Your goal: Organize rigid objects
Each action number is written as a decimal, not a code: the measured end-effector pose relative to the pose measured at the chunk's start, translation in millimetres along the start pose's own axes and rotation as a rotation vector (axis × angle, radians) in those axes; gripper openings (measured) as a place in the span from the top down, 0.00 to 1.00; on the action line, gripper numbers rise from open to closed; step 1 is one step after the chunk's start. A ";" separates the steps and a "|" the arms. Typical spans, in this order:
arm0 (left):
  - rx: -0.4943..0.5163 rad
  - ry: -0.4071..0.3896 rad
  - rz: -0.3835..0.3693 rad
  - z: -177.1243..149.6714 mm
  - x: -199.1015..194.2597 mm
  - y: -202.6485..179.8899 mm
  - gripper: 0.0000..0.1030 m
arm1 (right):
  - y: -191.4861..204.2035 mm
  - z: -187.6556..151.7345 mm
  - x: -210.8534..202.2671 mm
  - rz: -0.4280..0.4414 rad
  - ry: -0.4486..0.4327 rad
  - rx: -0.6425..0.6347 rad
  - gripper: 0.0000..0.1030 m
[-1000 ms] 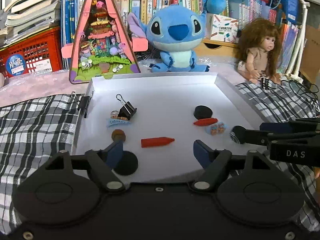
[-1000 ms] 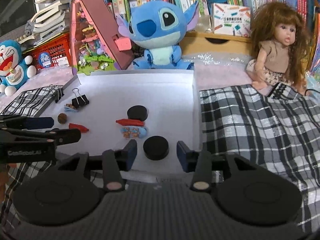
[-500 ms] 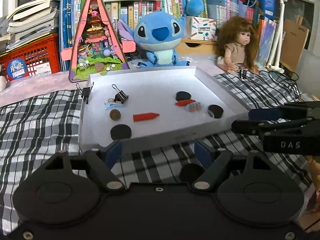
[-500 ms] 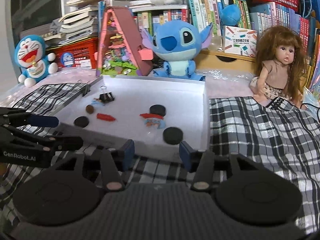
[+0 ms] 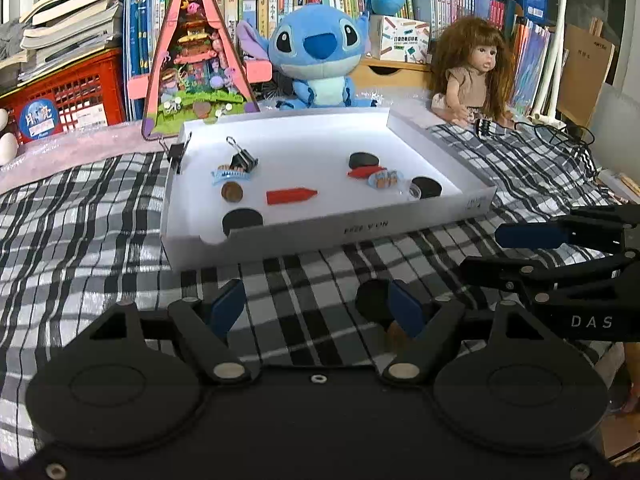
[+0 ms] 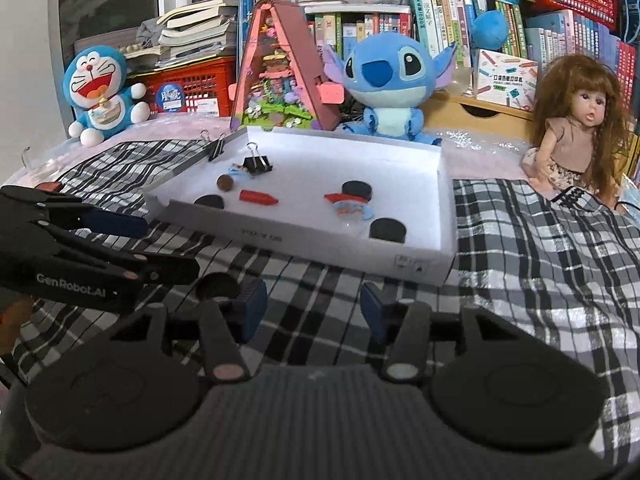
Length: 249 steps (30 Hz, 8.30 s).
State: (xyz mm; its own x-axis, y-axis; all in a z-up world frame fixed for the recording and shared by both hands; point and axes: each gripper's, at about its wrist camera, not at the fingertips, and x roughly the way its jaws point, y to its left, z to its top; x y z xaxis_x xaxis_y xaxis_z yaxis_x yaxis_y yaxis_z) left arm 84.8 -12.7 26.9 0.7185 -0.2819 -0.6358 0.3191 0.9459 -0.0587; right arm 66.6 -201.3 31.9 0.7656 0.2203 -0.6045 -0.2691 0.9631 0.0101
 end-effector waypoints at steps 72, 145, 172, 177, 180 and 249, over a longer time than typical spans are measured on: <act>0.004 -0.038 -0.031 -9.9 20.6 -40.5 0.71 | 12.8 -25.3 4.9 -0.067 -0.019 0.016 0.75; -0.069 -0.029 0.089 97.5 104.9 16.1 0.39 | -62.3 68.8 96.0 -0.108 0.039 0.194 0.44; -0.059 -0.131 0.127 31.6 3.9 4.9 0.22 | -25.6 30.5 24.1 -0.176 -0.116 0.185 0.15; -0.061 -0.103 0.147 18.7 7.1 9.9 0.21 | -18.3 16.9 24.5 -0.174 -0.091 0.174 0.14; -0.070 -0.073 0.159 11.9 13.9 14.0 0.20 | -14.2 10.3 28.9 -0.182 -0.071 0.160 0.14; -0.114 -0.032 0.208 -5.7 48.1 25.8 0.00 | -4.0 -9.7 61.0 -0.189 0.033 0.121 0.00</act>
State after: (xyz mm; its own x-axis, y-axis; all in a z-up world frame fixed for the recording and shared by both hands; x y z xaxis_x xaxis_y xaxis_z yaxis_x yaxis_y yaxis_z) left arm 124.0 -1.0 -9.6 0.7811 -0.0827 -0.6188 0.0921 0.9956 -0.0168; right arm 108.7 -193.2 -12.8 0.7756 0.0312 -0.6305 -0.0491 0.9987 -0.0110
